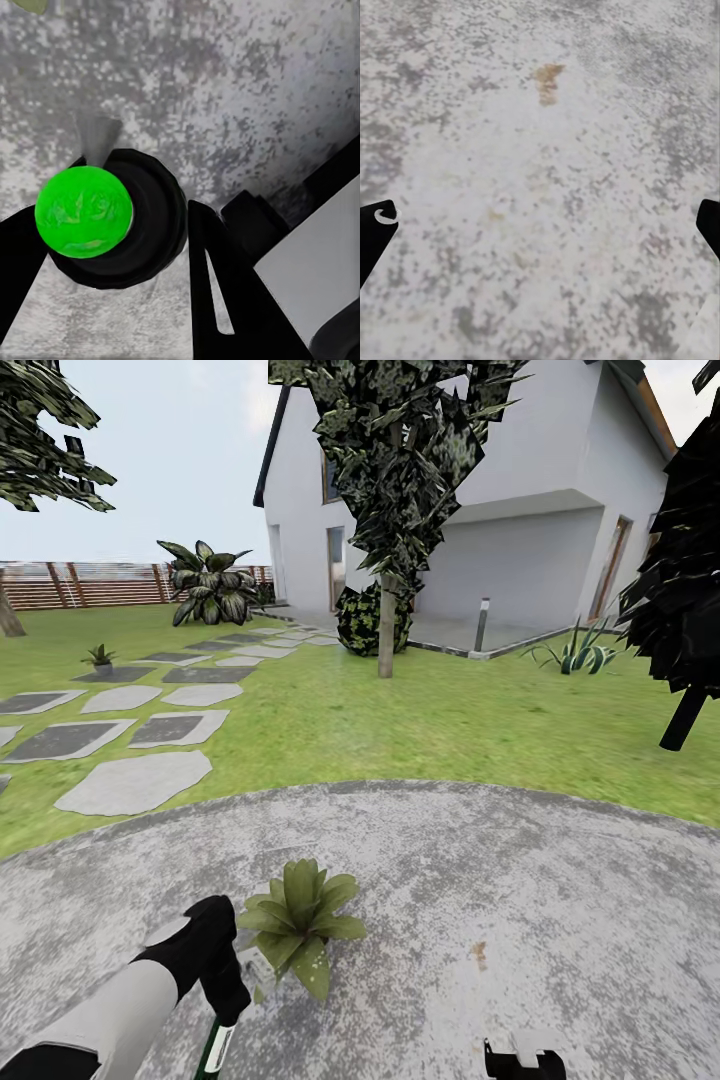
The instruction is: Pick up the pesticide atomizer in the garden and spray insectifuge to fully cover both potted plants in the garden.
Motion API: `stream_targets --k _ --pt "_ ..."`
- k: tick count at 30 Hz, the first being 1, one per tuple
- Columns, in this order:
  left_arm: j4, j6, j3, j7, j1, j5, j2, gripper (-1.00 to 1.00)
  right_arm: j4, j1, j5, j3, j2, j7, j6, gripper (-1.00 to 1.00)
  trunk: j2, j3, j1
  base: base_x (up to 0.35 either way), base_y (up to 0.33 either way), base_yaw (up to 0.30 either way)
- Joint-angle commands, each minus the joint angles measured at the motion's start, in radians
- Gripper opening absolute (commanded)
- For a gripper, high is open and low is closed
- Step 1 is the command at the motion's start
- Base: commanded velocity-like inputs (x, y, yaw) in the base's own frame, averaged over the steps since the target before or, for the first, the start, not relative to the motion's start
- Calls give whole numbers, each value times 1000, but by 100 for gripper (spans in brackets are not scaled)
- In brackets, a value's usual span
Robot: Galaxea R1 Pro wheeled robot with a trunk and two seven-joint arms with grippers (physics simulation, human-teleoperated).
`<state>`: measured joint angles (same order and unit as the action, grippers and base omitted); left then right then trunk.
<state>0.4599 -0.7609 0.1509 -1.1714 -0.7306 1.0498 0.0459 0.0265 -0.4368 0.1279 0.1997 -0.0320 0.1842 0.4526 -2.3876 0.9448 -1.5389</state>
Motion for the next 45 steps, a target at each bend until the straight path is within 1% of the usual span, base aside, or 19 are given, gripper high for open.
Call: stream_targets --k 1,4,6,9,14,18,20,23,24,27,33,36,45 --pt "1 -8 4 -5 2 3 3 -100 0 0 10 9 0 1 3 100 0 1 0 0 0 0" --pt "-1 -6 5 11 34 3 12 -100 0 -1 10 9 0 1 3 100 0 1 0 0 0 0" --pt "-1 -3 5 33 58 3 13 -100 0 -1 10 9 0 1 3 100 0 1 0 0 0 0" --pt "3 -2 6 49 69 3 11 -100 0 -1 10 9 0 1 3 100 0 1 0 0 0 0" --pt "15 -5 5 52 70 3 9 -100 1 -1 10 9 0 3 3 100 0 1 0 0 0 0" --pt "30 -6 5 47 61 2 7 -100 1 0 11 9 0 3 3 100 0 1 0 0 0 0" --pt "56 -8 6 44 53 2 10 -100 2 0 12 9 0 3 3 100 0 1 0 0 0 0" --pt "77 -10 6 42 20 3 16 -100 1 -1 12 9 0 3 3 100 0 1 0 0 0 -113" --pt "80 -10 6 40 -3 3 20 -100 1 0 12 9 0 3 3 100 0 1 0 0 0 -247" --pt "82 -12 6 36 -25 3 28 -100 1 -1 12 9 0 3 3 100 0 1 0 0 0 -276" --pt "83 -12 6 -7 -76 10 30 -100 1 -1 12 9 0 3 3 100 0 1 0 0 0 -239" --pt "83 -12 7 -23 -85 14 31 -100 1 -1 12 9 0 3 3 100 0 1 0 -95 97 -39" --pt "82 -12 7 -26 -81 16 47 -100 0 0 11 9 -1 2 3 100 0 1 0 -183 235 -3"
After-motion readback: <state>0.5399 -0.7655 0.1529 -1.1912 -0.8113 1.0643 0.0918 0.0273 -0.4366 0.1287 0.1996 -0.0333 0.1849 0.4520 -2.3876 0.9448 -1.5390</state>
